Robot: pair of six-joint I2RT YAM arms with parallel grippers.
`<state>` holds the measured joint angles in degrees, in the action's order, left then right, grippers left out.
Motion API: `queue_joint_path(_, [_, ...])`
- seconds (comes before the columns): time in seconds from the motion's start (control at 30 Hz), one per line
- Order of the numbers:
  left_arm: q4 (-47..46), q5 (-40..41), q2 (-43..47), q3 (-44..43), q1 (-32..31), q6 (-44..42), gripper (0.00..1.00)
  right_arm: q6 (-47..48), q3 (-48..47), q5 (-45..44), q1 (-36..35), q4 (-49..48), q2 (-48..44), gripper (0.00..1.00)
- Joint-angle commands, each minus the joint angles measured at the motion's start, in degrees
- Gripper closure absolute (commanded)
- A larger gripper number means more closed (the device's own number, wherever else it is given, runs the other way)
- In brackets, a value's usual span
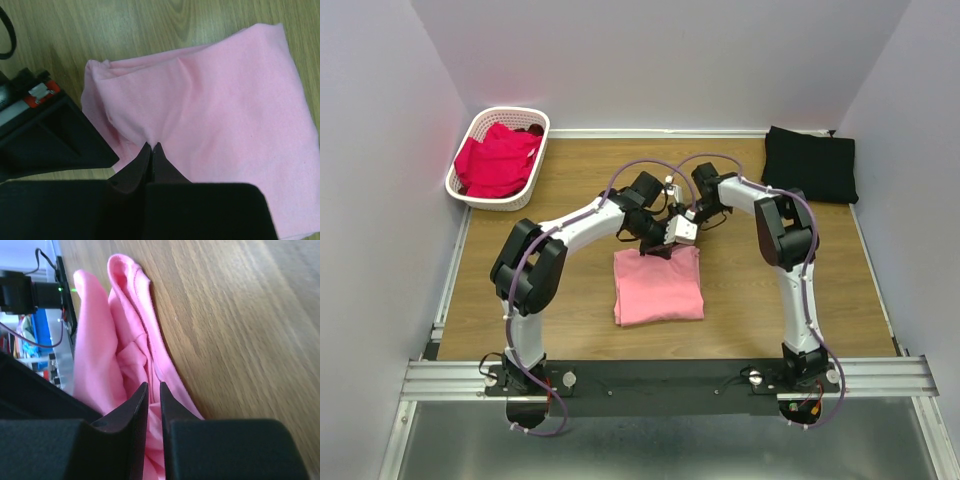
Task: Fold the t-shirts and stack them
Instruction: Fold the tshirt
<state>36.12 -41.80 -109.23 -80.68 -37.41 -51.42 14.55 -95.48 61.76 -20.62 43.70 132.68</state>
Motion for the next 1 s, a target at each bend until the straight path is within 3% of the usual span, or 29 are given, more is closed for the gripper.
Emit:
queue_joint_path(0.0, [0.18, 1.81, 0.95, -1.67, -1.00, -1.58, 1.00, 2.85, 1.52, 1.18, -0.30, 2.00, 3.46, 0.79])
queue_joint_path(0.73, [-0.44, 6.29, 0.95, -5.98, -3.29, -5.45, 1.00, 7.51, 0.91, 1.88, -0.30, 6.13, 7.68, 0.80])
queue_joint_path(0.97, [-1.05, 8.40, -0.72, -4.39, -2.85, -5.97, 0.98, 6.90, -1.11, -3.99, -0.30, 6.31, 6.45, 0.75])
